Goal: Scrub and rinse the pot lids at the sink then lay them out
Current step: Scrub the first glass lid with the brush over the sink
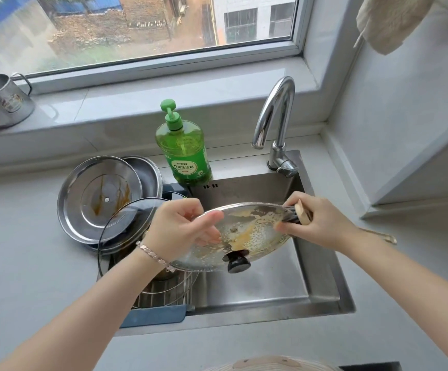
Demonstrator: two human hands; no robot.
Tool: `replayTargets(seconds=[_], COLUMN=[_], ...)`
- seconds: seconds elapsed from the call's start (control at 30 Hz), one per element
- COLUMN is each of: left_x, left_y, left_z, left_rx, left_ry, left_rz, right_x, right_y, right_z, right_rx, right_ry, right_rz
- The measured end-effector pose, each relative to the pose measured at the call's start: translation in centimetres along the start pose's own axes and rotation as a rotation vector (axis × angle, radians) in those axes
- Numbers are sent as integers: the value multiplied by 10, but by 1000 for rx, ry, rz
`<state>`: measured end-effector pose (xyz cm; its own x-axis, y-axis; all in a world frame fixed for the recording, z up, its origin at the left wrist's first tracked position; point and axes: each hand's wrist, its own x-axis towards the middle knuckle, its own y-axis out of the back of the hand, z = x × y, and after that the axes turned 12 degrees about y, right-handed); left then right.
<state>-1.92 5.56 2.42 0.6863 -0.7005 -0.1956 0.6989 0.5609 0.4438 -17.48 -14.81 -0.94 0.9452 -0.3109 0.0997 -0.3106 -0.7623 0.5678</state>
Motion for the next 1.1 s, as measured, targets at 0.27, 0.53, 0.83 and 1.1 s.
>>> replayTargets(seconds=[0.27,0.53,0.83,1.1], left_x=[6,-3,1,7], left_y=[-12,11,26,-5], left_z=[-7,-10,-10,10], left_rx=[189,-369,146,324], left_ry=[-152,179,-104,-407], left_rz=[38,16,-29,-25], right_x=[24,-2,2,11], right_y=[-9,-13,5,4], right_z=[-40,22,-42,-62], right_rx=[-145,518,294,-237], right_ry=[357,-154,216,423], right_rz=[-95,35,-58,-20])
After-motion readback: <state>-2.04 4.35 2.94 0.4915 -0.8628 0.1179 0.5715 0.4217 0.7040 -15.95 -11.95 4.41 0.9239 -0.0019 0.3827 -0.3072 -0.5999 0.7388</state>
